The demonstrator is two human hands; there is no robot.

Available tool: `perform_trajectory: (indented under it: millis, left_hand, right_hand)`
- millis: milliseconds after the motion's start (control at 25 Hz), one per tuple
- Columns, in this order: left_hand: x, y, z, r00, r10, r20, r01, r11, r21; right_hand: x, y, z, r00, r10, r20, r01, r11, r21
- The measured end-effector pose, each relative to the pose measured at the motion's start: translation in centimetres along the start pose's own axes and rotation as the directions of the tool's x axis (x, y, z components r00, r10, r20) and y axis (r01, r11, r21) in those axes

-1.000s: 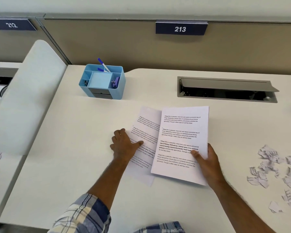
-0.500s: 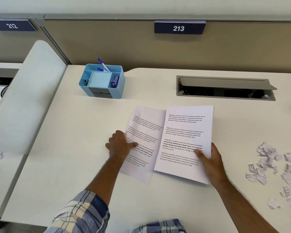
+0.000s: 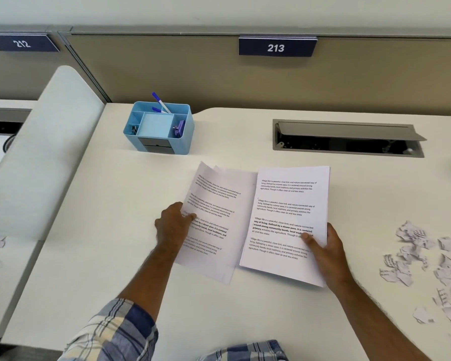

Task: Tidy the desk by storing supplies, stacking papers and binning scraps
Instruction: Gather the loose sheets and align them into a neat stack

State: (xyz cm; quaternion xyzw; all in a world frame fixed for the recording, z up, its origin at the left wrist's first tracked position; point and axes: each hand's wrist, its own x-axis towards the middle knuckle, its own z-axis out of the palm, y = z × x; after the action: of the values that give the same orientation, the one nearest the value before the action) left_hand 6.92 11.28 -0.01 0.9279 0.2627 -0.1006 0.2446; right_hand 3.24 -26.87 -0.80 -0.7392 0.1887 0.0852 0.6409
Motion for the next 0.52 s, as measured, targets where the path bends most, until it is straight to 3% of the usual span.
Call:
perform_trajectory:
  millis: [200,520]
  left_hand:
    - [-0.5,-0.6,-1.9,0.999,-0.033,-0.021,0.031,0.995,-0.092]
    - [-1.9,0.1,-6.6,0.997,0.019,-0.073,-0.033,0.980,-0.196]
  right_hand:
    - [-0.3,-0.5,0.1,1.000,0.004,-0.002,-0.004,1.000,-0.005]
    - [-0.9,-1.0,0.3,1.000,-0.022,0.019,0.022,1.000,-0.002]
